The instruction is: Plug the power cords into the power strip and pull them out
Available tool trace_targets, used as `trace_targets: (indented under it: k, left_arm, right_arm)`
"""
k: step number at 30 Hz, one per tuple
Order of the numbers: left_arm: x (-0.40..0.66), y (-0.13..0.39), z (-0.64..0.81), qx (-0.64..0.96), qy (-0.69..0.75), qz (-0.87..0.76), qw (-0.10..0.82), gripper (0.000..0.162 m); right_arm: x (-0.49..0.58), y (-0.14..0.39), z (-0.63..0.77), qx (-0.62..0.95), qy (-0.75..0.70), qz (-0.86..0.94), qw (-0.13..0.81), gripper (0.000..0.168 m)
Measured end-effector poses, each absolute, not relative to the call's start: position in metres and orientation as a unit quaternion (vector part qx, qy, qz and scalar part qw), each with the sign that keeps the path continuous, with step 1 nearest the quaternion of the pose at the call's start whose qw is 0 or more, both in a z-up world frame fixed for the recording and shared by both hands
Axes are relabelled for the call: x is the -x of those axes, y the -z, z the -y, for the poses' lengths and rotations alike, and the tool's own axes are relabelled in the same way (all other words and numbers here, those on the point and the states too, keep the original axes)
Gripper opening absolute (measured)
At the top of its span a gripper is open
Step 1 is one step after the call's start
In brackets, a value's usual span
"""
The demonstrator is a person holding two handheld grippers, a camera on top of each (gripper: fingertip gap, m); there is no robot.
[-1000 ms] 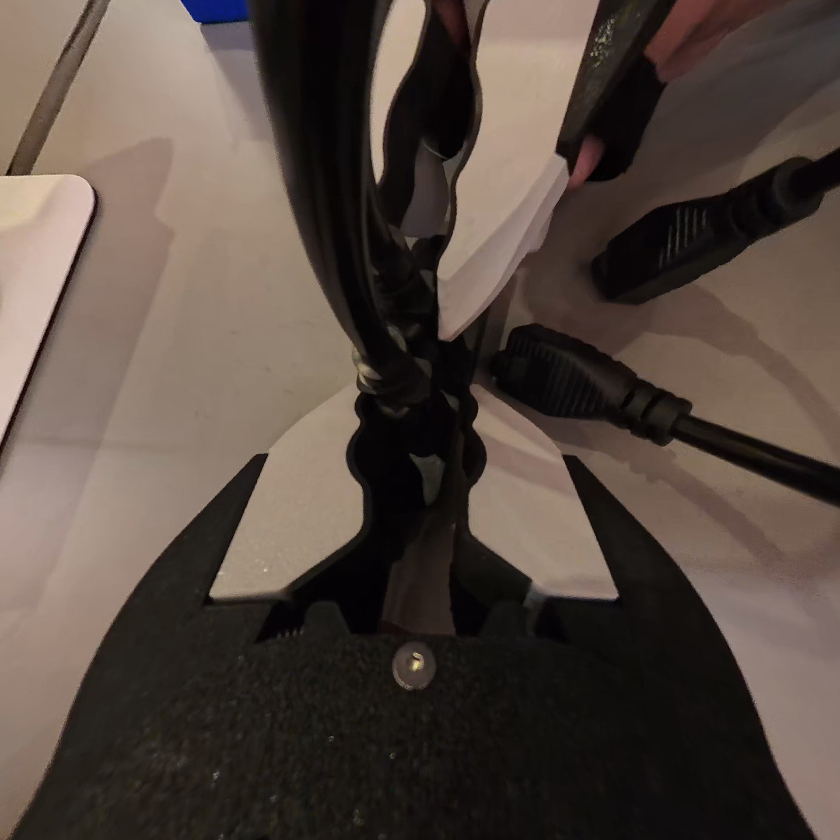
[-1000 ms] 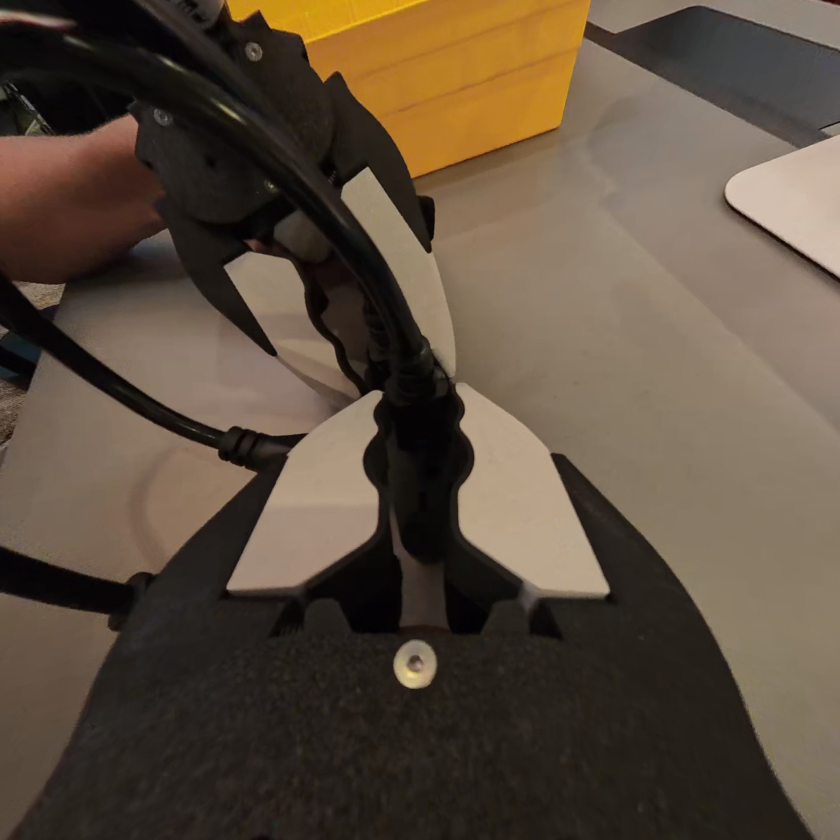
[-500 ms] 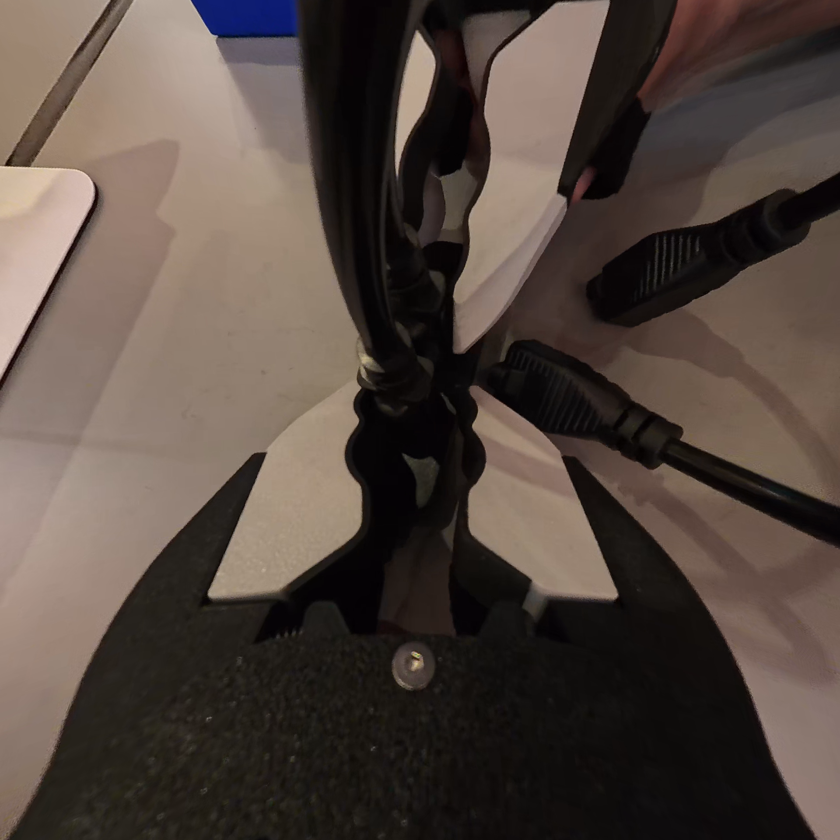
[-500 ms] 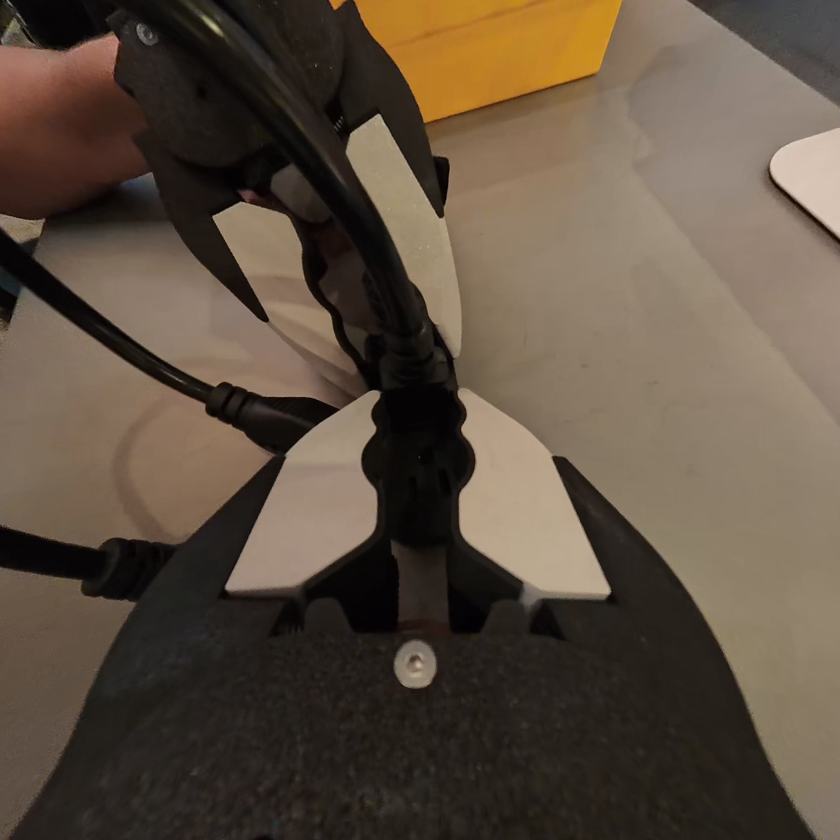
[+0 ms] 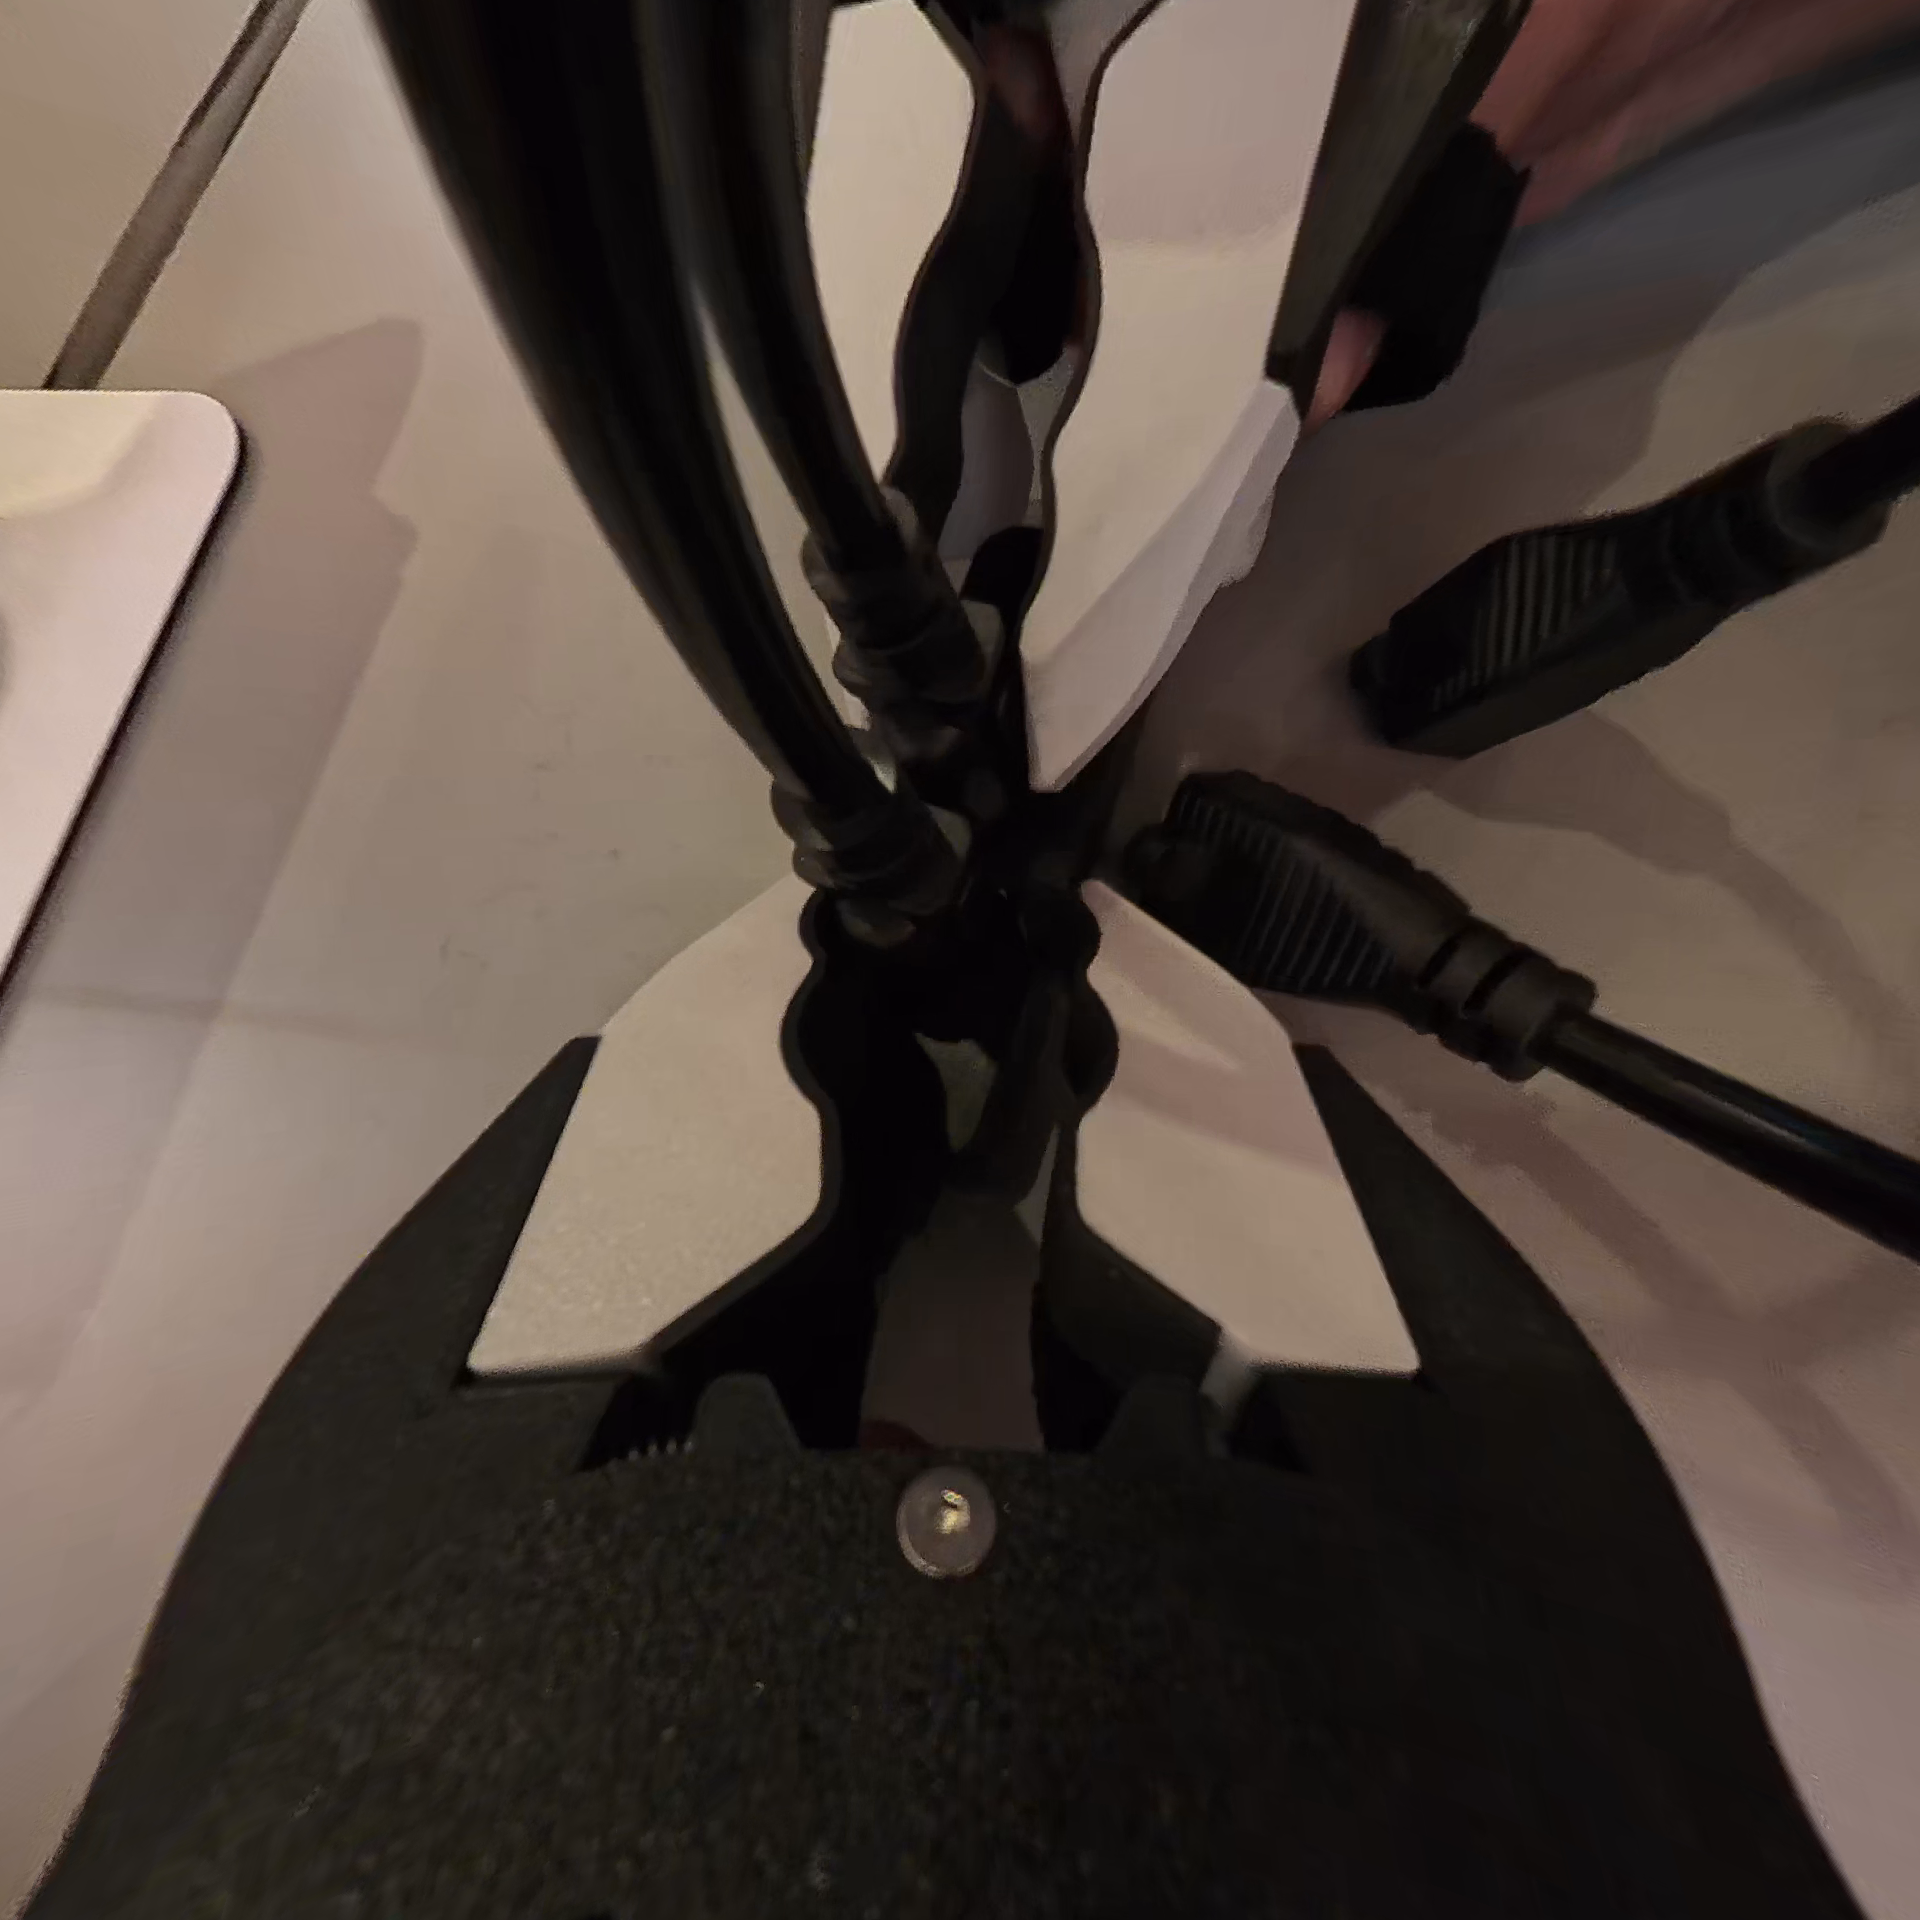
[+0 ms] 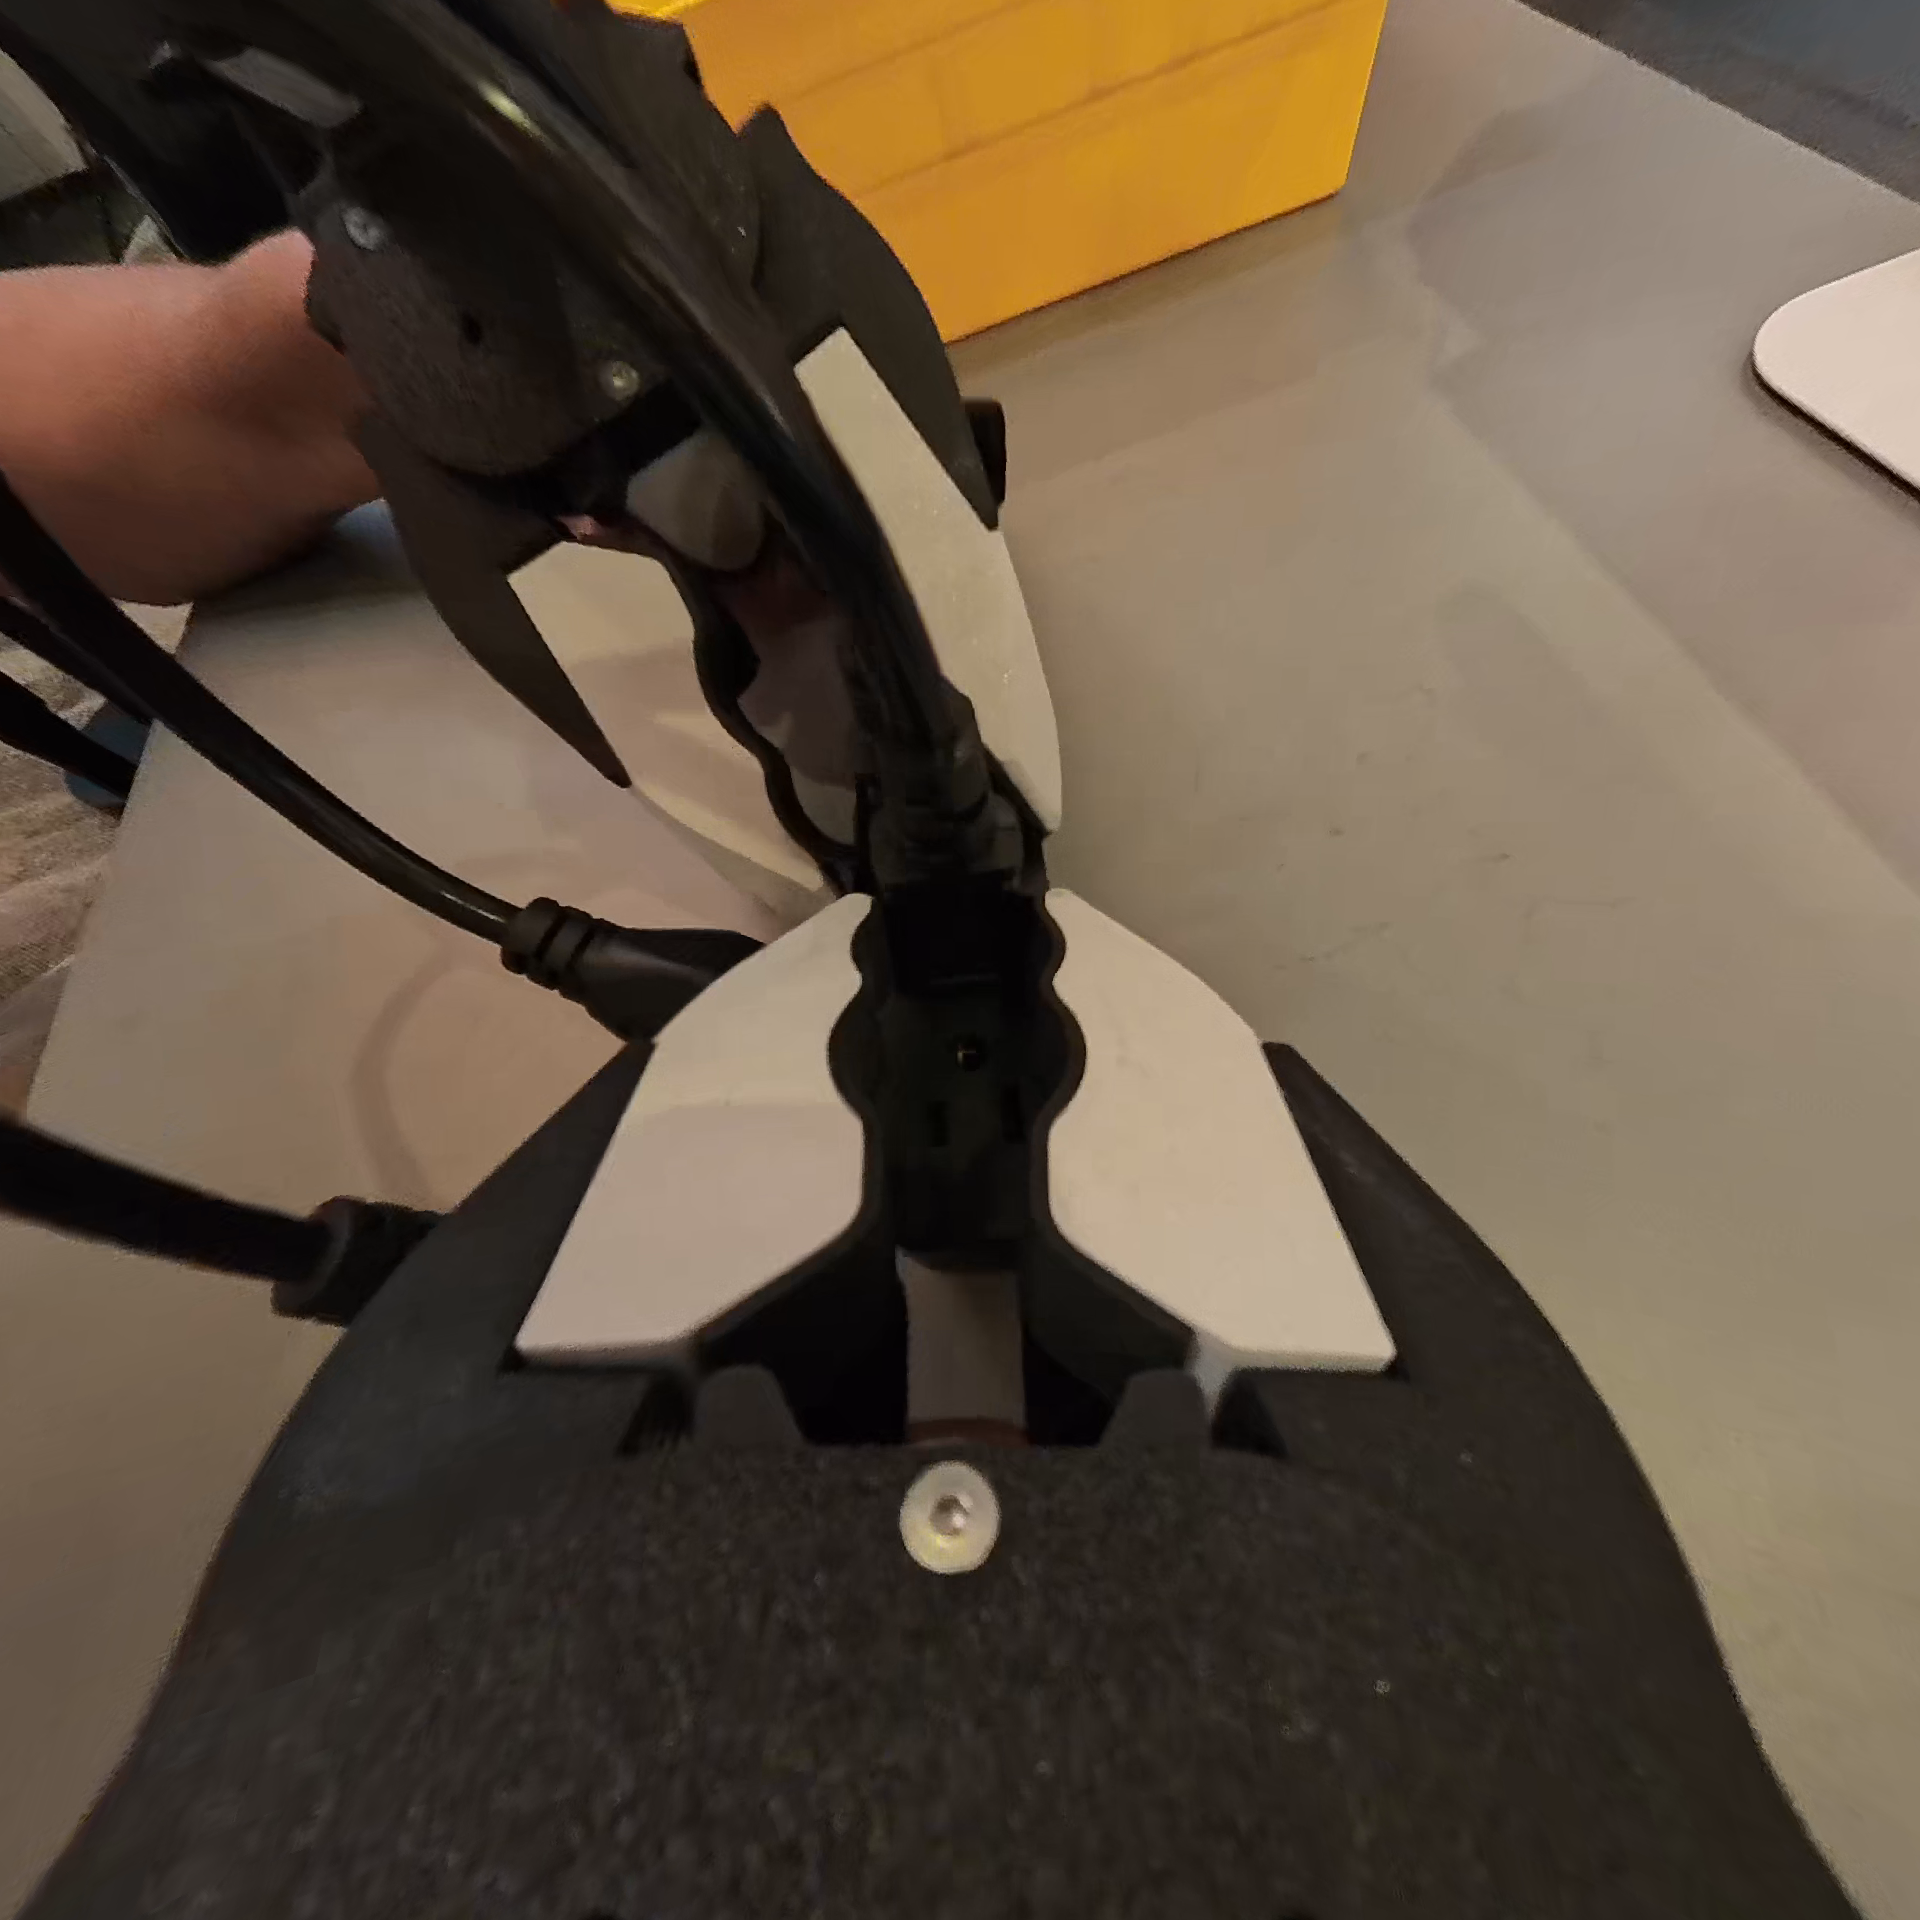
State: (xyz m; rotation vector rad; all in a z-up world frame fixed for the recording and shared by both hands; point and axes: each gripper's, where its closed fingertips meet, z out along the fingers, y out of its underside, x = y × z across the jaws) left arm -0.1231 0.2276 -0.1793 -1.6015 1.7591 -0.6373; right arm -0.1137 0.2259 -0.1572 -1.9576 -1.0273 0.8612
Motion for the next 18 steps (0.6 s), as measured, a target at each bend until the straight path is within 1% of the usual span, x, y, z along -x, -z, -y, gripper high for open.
trace_targets:
  k: [1, 4, 6, 7, 8, 9, 10, 12, 15, 18]
  left_arm:
    - [0.124, 0.180, -0.229, 0.610, 0.228, -0.678, 0.340, 0.042]
    - [0.124, 0.179, -0.230, 0.607, 0.203, -0.682, 0.353, 0.041]
    - [0.122, 0.175, -0.224, 0.608, 0.225, -0.672, 0.357, 0.040]
    - [0.122, 0.171, -0.221, 0.608, 0.243, -0.666, 0.359, 0.041]
    - [0.121, 0.167, -0.219, 0.608, 0.253, -0.659, 0.363, 0.044]
    - [0.121, 0.161, -0.218, 0.603, 0.258, -0.653, 0.378, 0.050]
    - [0.120, 0.155, -0.217, 0.597, 0.264, -0.646, 0.396, 0.051]
    - [0.122, 0.148, -0.213, 0.595, 0.277, -0.635, 0.407, 0.057]
    - [0.129, 0.137, -0.212, 0.597, 0.294, -0.620, 0.414, 0.058]
    - [0.141, 0.105, -0.220, 0.606, 0.308, -0.582, 0.447, 0.057]
  right_arm:
    - [0.114, 0.160, -0.226, 0.769, -0.332, 0.404, 0.368, 0.025]
    - [0.116, 0.162, -0.226, 0.773, -0.346, 0.399, 0.352, 0.028]
    - [0.115, 0.163, -0.222, 0.774, -0.356, 0.395, 0.343, 0.031]
    - [0.114, 0.162, -0.221, 0.774, -0.354, 0.392, 0.348, 0.035]
    - [0.112, 0.160, -0.217, 0.773, -0.352, 0.392, 0.353, 0.036]
    - [0.109, 0.158, -0.212, 0.773, -0.344, 0.394, 0.359, 0.036]
    - [0.104, 0.155, -0.208, 0.773, -0.329, 0.396, 0.372, 0.036]
    - [0.100, 0.143, -0.196, 0.755, -0.305, 0.412, 0.409, 0.036]
    - [0.100, 0.123, -0.180, 0.739, -0.313, 0.413, 0.431, 0.035]
    - [0.095, 0.100, -0.171, 0.743, -0.357, 0.361, 0.436, 0.034]
